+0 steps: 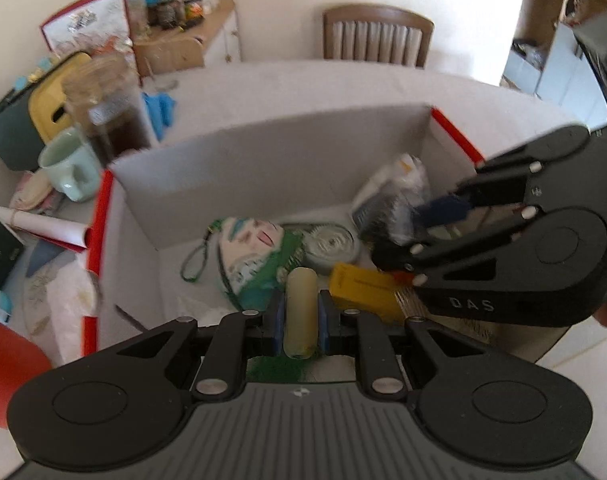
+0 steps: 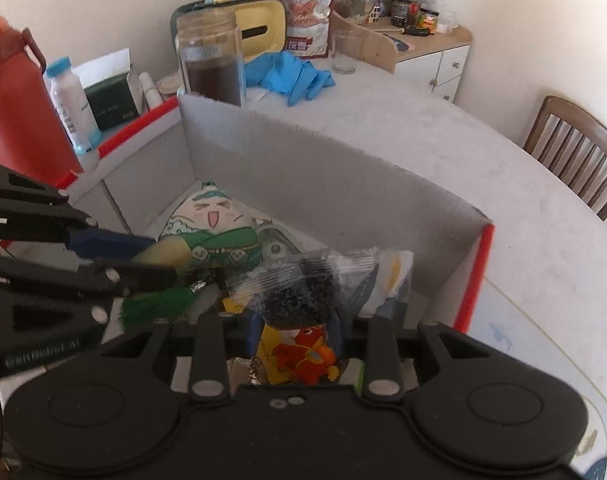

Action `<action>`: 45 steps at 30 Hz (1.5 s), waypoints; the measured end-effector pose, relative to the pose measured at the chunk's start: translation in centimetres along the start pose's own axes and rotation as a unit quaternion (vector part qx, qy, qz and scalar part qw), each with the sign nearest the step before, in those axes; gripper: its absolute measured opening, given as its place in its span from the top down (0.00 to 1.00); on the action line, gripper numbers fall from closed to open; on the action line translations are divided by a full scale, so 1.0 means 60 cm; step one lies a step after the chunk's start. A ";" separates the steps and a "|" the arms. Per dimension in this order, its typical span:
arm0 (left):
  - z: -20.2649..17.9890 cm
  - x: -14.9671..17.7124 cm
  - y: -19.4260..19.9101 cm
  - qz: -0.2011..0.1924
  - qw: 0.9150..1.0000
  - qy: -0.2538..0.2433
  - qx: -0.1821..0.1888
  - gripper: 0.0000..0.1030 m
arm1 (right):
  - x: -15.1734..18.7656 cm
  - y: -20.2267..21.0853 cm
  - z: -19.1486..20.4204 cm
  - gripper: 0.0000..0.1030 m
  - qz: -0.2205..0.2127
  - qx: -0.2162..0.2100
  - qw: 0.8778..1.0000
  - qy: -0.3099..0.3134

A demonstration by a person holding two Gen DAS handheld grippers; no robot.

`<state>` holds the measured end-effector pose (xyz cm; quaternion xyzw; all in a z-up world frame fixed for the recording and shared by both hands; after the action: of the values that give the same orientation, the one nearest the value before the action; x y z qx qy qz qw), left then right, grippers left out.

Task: Organize objects
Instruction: 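Carry the foam roller and bag of black pieces over the cardboard box, then lower the roller and bag into the box and open both grippers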

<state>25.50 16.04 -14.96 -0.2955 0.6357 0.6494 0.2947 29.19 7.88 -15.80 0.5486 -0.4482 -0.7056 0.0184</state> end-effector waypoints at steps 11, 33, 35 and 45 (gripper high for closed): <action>0.006 0.033 -0.037 0.056 0.998 0.020 0.013 0.84 | 0.011 -0.016 0.011 0.70 0.020 -0.003 1.000 0.017; 0.002 0.040 -0.037 0.047 0.998 0.046 0.011 0.39 | 0.000 0.052 -0.009 0.39 -0.005 -0.004 1.000 -0.010; -0.002 0.033 -0.032 0.037 0.998 0.045 0.012 0.37 | -0.002 0.059 -0.008 0.39 -0.008 -0.005 1.000 -0.010; -0.019 0.006 0.006 0.010 0.998 0.058 0.001 0.33 | -0.023 0.117 -0.007 0.29 -0.046 -0.020 0.999 -0.012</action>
<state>25.01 14.90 -15.02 -0.3261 0.6556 0.6332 0.2508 26.79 4.18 -10.17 0.5596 -0.4086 -0.7210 -0.0082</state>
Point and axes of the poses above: each gripper's, at about its wrist camera, not at the fingertips, and y roughly against the way its jaws point, z to its left, x to its underside, the point moved 7 cm from there along -y, roughly the way its jaws point, and after that the axes turned 14 degrees about -z, right-handed, at the moved point
